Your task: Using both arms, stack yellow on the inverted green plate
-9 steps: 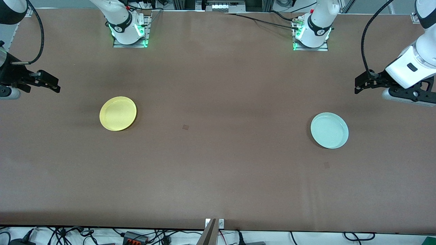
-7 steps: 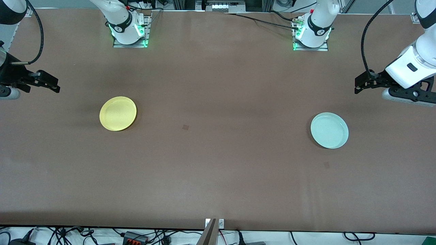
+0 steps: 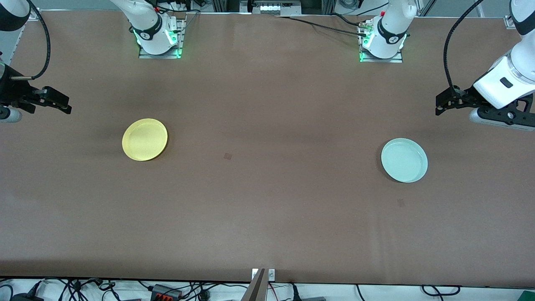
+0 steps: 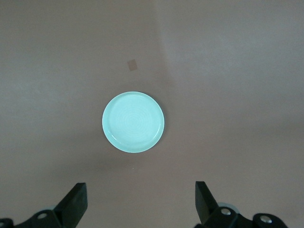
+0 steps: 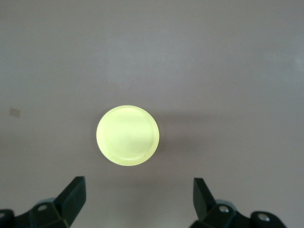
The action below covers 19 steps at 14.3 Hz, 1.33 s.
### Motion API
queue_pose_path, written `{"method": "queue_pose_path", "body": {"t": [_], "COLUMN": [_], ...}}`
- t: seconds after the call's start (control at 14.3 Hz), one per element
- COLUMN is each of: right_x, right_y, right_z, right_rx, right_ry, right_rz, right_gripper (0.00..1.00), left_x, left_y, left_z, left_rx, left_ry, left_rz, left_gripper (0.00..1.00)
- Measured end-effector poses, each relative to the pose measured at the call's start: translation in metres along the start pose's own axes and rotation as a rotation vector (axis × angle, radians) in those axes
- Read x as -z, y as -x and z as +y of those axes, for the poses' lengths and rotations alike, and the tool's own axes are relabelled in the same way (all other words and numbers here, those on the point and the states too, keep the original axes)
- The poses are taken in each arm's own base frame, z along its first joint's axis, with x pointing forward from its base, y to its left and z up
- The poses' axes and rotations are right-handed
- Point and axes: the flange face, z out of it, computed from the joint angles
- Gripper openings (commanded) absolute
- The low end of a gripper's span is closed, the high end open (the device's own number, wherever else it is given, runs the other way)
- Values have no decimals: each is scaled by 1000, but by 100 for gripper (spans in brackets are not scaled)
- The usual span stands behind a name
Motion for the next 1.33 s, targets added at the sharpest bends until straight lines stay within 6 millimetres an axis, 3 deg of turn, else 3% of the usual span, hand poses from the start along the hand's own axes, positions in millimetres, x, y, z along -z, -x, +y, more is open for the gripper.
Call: {"method": "queue_pose_path", "body": {"t": [0.35,0.7,1.12,1.33], "right_x": [-6,-9,-9,-11], "right_y": [-1,-3,-3,-4], "right_z": [5,8,8,7], "right_rx": [-9,-13,-13,-11], "right_ry": [0,-1,-1,-2], "right_rz": [-17,-23,-17,-19], "right_gripper": [100,100,100,100], "left_x": [-1,-2,-48,-80], "left_y": [-2,-17,-31,-39], "left_z": [-2,-11,-14,-27], "left_rx": [8,19,18,39], "left_ry": [1,3,20,30], "left_rz": [-1,6,-100,-158], "left_gripper": [100,100,100,100]}}
